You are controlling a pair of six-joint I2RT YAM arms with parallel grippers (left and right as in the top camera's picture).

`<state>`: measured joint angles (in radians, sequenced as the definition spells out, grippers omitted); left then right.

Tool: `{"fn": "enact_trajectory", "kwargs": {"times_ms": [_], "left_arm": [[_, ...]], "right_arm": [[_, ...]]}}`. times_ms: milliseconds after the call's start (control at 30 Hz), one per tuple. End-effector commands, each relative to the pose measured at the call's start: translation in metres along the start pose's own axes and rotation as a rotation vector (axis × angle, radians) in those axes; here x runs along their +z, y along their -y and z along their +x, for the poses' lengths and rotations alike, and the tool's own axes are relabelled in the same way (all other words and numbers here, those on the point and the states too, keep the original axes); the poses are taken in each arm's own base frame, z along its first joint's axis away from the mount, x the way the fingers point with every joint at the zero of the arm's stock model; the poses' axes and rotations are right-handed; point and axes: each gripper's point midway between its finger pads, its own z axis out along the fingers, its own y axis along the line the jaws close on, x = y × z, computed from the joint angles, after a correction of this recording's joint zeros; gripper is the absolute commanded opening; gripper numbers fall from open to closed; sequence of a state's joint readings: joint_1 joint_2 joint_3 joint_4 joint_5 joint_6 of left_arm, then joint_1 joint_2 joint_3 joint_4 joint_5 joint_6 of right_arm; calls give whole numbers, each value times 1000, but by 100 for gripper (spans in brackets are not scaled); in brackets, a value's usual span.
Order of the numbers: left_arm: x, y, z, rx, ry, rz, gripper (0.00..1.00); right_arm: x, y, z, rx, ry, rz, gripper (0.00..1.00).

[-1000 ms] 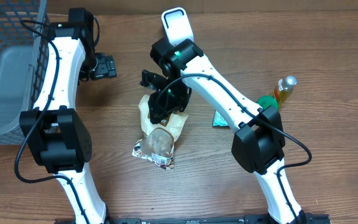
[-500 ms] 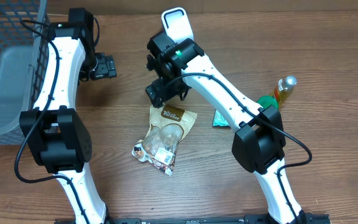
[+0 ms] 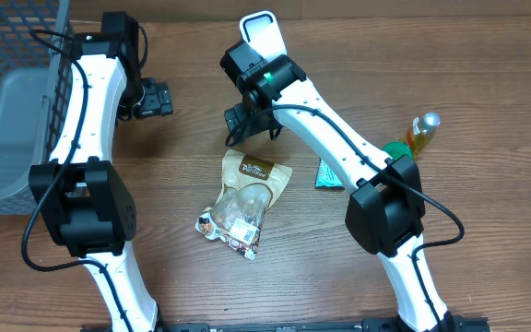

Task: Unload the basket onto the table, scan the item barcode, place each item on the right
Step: 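Open the right gripper, release the pouch and raise it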

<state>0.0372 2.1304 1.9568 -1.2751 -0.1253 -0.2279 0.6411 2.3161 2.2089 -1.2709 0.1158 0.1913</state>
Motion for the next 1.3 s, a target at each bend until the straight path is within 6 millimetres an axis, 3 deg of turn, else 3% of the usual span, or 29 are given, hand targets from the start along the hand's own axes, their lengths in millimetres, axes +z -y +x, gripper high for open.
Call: {"fn": "enact_trajectory", "kwargs": {"times_ms": [0, 1267], "left_arm": [[-5, -1, -4, 14, 21, -8, 100], [-6, 0, -4, 17, 21, -7, 99]], "right_arm": [[-6, 5, -6, 30, 33, 14, 100], [-6, 4, -10, 31, 47, 7, 100]]}}
